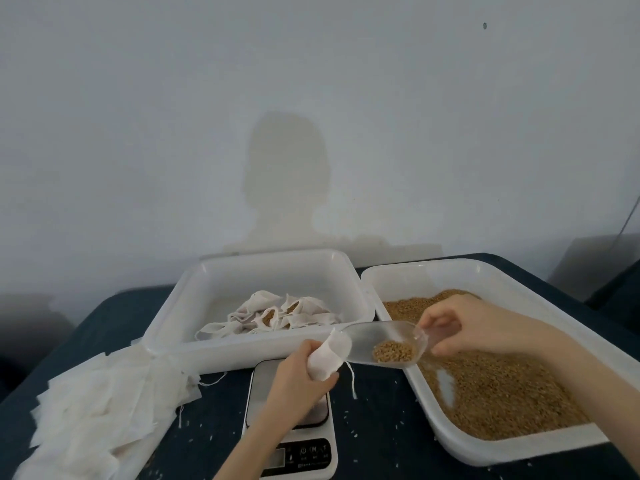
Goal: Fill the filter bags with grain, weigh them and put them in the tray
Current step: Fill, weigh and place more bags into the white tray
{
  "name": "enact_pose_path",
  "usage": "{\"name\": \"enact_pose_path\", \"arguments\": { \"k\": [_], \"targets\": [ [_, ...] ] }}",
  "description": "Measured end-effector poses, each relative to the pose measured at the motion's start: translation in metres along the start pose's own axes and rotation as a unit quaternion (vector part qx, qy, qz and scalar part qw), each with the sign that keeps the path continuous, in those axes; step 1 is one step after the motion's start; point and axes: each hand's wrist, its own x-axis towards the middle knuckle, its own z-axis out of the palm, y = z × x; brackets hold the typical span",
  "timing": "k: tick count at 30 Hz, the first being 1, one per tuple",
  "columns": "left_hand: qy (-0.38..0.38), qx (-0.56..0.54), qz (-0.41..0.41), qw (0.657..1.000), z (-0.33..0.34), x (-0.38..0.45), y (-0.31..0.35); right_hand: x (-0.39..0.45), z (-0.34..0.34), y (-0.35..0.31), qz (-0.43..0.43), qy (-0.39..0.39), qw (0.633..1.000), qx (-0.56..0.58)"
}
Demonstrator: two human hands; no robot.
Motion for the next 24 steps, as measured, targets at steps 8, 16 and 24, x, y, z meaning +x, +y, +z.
{"name": "enact_pose_path", "arguments": {
  "k": [8,16,24],
  "targets": [
    [0.041,0.008,-0.004,0.999,-0.031,-0.008,-0.01,0.031,0.013,-0.035,0.006,0.055,0.996,-0.074],
    [0.042,-0.01,0.008,0.999,-0.047,-0.01,-0.02,0.05,0.025,-0.06,-0.009,0.023,0.995,-0.096],
    [0.024,0.016,-0.019,0.999,-0.048,-0.007,-0.028,0.062,0.028,-0.091,-0.02,0.022,0.983,-0.181]
  ]
}}
